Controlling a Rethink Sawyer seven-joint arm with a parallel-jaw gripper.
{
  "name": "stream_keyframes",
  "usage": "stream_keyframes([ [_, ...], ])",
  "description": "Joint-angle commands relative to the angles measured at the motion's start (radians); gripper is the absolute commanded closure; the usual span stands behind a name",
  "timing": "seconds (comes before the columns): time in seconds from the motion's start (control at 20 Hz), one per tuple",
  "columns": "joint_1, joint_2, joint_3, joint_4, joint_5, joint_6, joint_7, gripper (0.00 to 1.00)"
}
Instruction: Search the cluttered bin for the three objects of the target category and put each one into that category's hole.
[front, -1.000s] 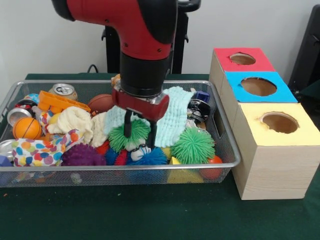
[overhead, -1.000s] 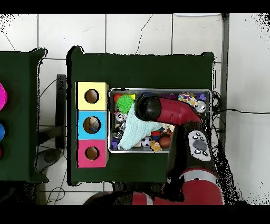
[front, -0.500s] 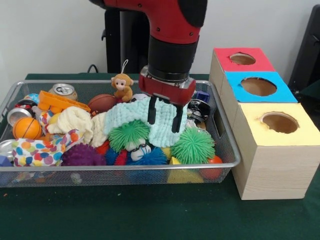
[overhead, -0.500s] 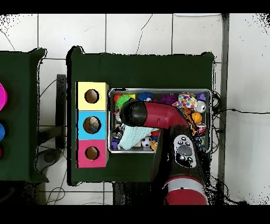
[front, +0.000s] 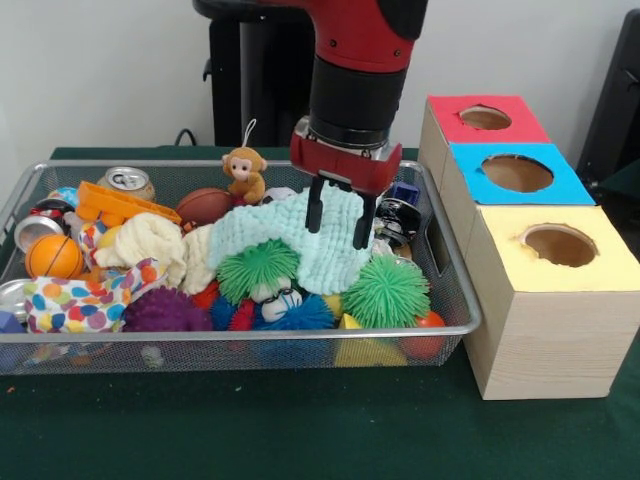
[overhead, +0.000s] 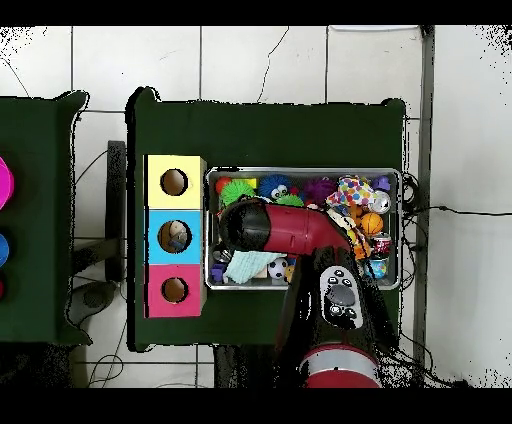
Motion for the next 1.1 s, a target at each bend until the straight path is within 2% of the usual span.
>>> stream_keyframes([
  [0.05,-0.054,0.086,0.018,0.098,-0.008,-0.168,0.153,0.0],
  [0.2,-0.076,0.135,0.024,0.089,-0.025,-0.238,0.133,0.0],
  [0.35,-0.091,0.162,0.028,0.069,-0.033,-0.266,0.105,0.0],
  [0.6,-0.117,0.239,0.002,-0.043,-0.07,-0.285,0.026,0.0],
  [0.75,-0.119,0.254,-0.002,-0.063,-0.078,-0.294,0.021,0.0],
  [0.9,-0.078,0.24,-0.028,-0.034,-0.07,-0.304,0.059,0.0],
  [1.1,-0.039,0.194,-0.045,0.072,-0.068,-0.353,0.111,0.0],
])
